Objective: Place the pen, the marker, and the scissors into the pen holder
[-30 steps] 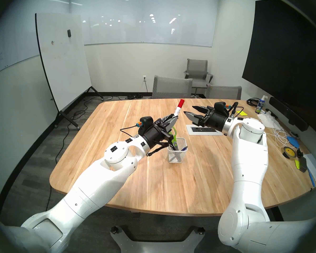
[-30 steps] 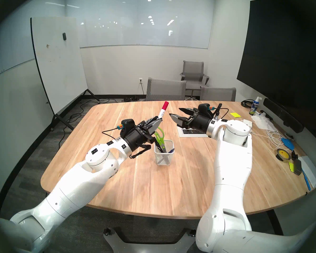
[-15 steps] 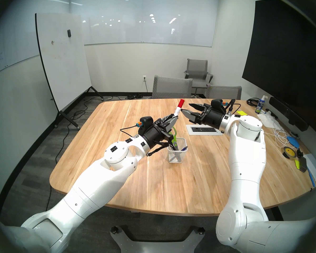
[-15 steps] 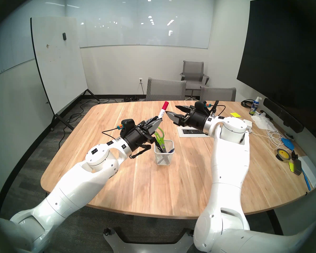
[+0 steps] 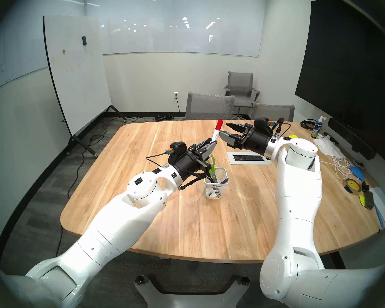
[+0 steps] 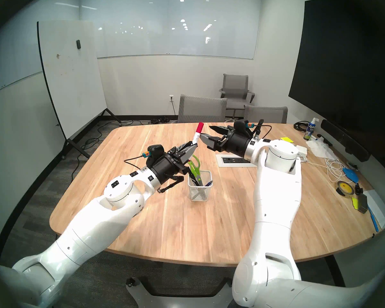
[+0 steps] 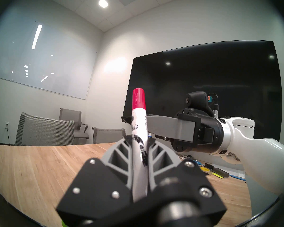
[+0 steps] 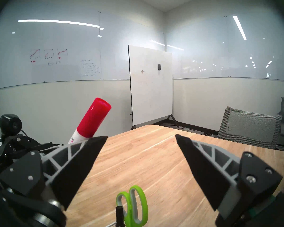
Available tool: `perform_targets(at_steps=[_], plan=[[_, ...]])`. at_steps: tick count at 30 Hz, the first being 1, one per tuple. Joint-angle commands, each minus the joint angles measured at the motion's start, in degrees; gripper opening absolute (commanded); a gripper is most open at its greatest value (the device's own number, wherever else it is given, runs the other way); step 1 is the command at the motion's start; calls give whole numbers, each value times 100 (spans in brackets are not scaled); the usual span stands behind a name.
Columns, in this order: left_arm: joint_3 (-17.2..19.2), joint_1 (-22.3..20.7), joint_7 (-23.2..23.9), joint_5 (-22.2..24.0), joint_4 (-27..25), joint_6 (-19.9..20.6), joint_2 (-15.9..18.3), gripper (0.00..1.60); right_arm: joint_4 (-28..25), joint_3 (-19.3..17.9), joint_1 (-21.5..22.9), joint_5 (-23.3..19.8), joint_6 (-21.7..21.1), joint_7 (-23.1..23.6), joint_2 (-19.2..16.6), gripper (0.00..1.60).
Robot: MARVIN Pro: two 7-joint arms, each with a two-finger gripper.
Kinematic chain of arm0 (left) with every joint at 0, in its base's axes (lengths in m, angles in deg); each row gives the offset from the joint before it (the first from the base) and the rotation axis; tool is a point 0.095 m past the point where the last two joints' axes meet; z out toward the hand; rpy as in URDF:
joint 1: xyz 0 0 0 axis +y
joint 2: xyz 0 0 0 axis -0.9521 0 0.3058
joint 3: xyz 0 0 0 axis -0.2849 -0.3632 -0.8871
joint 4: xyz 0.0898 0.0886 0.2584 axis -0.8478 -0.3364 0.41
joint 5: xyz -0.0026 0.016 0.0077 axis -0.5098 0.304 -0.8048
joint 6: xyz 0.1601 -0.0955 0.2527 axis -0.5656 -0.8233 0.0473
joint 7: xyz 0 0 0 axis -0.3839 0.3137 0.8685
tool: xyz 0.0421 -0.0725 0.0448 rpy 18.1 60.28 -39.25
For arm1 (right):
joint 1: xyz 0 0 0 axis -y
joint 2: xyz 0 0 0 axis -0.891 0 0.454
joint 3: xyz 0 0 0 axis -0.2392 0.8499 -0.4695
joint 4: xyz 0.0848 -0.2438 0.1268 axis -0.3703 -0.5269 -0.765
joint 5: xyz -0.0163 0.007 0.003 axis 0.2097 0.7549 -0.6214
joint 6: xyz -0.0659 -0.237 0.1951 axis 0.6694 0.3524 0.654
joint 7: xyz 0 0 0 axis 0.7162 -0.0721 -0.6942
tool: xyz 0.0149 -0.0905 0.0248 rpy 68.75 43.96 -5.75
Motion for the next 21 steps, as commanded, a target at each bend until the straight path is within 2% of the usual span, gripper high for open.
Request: perform_targets(at_steps=[1,15,18,21], plan=[[23,-71,-6,-15,-131,-25,-30,0,-195,77,167,-74,5,-20,155,160],[25,-69,-9,-18,-136,-22,-31,0,-276,150,85,-19,9,-10,210,160],[25,-69,-10,-19,-136,-22,-31,0,-266,58,102,18,21,-198,255,160],[26,-69,-7,-19,-134,-22,-32,0,-122,-113,218,1,44,-309,148,160]])
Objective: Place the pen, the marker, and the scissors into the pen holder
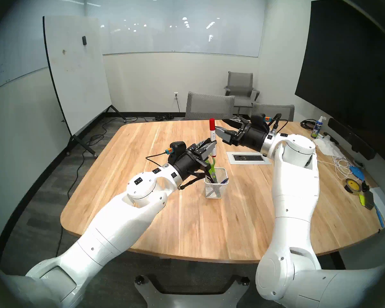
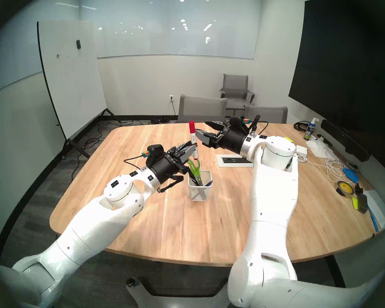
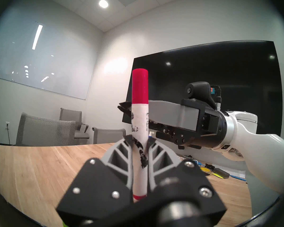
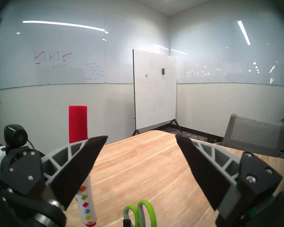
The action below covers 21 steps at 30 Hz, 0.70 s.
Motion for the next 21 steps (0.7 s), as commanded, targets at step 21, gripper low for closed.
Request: perform_targets(at_steps=[21], plan=[[17,-70,2,-15,-130,-23,-35,0,-788,-1115,-810,-242,160,508,-369,160]])
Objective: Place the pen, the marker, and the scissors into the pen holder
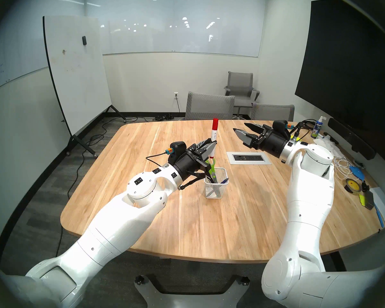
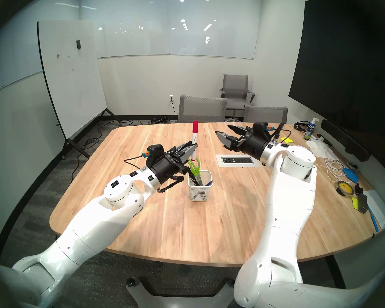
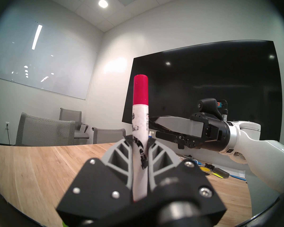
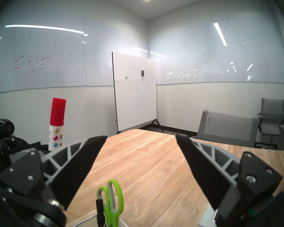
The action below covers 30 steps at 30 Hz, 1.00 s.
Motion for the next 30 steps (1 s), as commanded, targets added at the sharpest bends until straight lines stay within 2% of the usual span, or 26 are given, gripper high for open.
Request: perform_targets(at_steps=[1,8,30], plan=[[23,-70,-6,-9,-131,-24,-34,0,-536,-226,-494,-198,73,357,-18,160],[23,-68,-10,-11,-135,-22,-34,0,-702,-284,-677,-196,162,457,94,160],[24,-67,-11,-12,-136,-21,-34,0,-717,-347,-659,-122,193,527,164,160]])
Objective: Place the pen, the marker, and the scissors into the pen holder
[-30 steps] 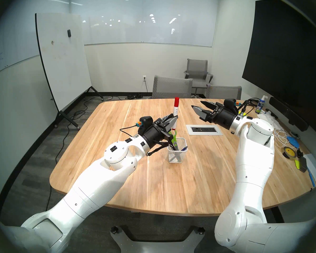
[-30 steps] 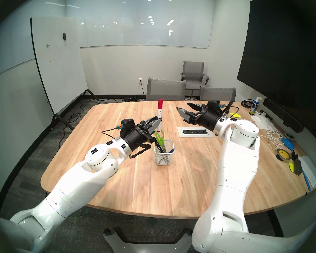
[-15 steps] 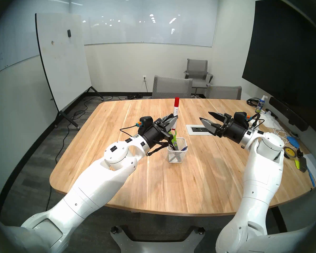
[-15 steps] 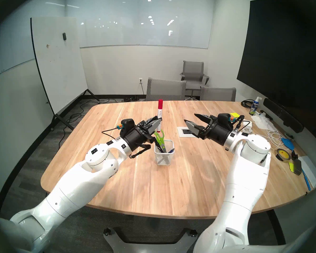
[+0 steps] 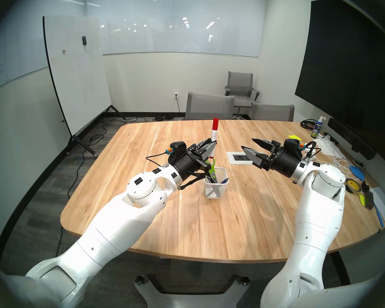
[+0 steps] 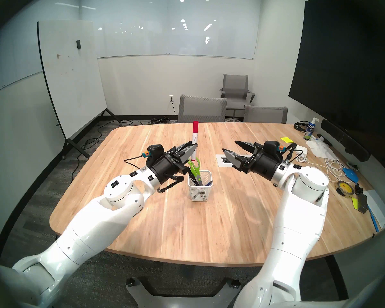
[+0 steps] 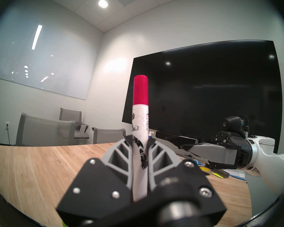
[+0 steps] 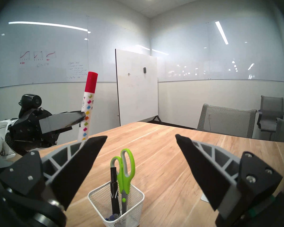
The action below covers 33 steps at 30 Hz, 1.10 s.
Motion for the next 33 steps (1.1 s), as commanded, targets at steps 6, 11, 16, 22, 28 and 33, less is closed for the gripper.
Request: perform_targets(at_steps=[6,11,16,22,28,33], plan=[[24,-67,-9,-8,-136,-21,-34,0,-118,-8,84,-17,-8,-3,20,160],[23,-68,-8,-8,-135,-22,-34,0,-86,-29,129,40,30,43,-113,160],[23,-70,-3,-6,-129,-24,-35,0,-9,-206,219,124,89,1,-360,160],[23,-70,0,-6,-127,-25,-35,0,78,-437,327,198,160,83,-693,160],[23,-70,0,-6,-127,-25,-36,0,189,-628,270,315,335,158,-984,160],[24,-68,-6,-8,-133,-22,-35,0,230,-672,270,346,401,262,-1024,160]])
